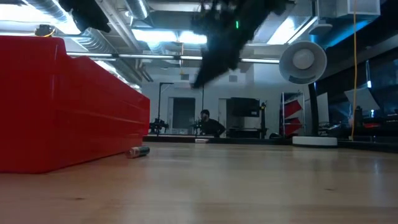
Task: Sort batteries
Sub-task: Put the silver battery into the right red bin
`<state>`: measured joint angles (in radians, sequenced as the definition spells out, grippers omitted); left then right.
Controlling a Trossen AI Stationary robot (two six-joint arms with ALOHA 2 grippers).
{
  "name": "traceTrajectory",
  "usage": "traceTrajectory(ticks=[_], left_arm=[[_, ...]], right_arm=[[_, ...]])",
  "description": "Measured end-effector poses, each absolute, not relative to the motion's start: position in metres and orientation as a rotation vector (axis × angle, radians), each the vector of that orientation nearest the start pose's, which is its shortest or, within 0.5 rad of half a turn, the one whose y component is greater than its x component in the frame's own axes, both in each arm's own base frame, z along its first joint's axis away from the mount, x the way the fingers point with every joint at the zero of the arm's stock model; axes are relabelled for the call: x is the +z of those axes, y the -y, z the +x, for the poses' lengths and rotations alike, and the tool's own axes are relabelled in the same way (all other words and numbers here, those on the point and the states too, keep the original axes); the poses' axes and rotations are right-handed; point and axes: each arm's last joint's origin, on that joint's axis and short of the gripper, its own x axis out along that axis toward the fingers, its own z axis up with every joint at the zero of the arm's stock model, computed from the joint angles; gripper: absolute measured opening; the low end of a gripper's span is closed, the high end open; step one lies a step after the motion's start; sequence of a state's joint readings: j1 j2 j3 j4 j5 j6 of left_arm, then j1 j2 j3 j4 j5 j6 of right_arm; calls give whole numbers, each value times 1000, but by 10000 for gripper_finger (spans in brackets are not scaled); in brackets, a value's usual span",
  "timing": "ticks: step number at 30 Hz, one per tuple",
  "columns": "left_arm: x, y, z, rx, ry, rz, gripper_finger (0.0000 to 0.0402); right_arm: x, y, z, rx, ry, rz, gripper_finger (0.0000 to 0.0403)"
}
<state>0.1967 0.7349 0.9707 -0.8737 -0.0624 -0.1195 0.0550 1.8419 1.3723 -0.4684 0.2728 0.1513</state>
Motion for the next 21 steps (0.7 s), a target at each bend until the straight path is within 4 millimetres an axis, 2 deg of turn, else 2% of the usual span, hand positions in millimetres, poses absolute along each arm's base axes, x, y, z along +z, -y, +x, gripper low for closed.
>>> traceTrajectory(ticks=[3,7,11,21], left_arm=[[339,-27,123,301,-624,-130,147],[340,-30,125,322,-612,-109,147],[342,-34,130,336,-580,-89,147],[341,-46,144,380,-571,-85,147]], right_arm=[[252,-10,395,-197,-769,51,38],[270,-11,404,-115,-647,81,39],[264,-10,413,-69,-627,67,40],[247,6,436,218,-506,144,41]])
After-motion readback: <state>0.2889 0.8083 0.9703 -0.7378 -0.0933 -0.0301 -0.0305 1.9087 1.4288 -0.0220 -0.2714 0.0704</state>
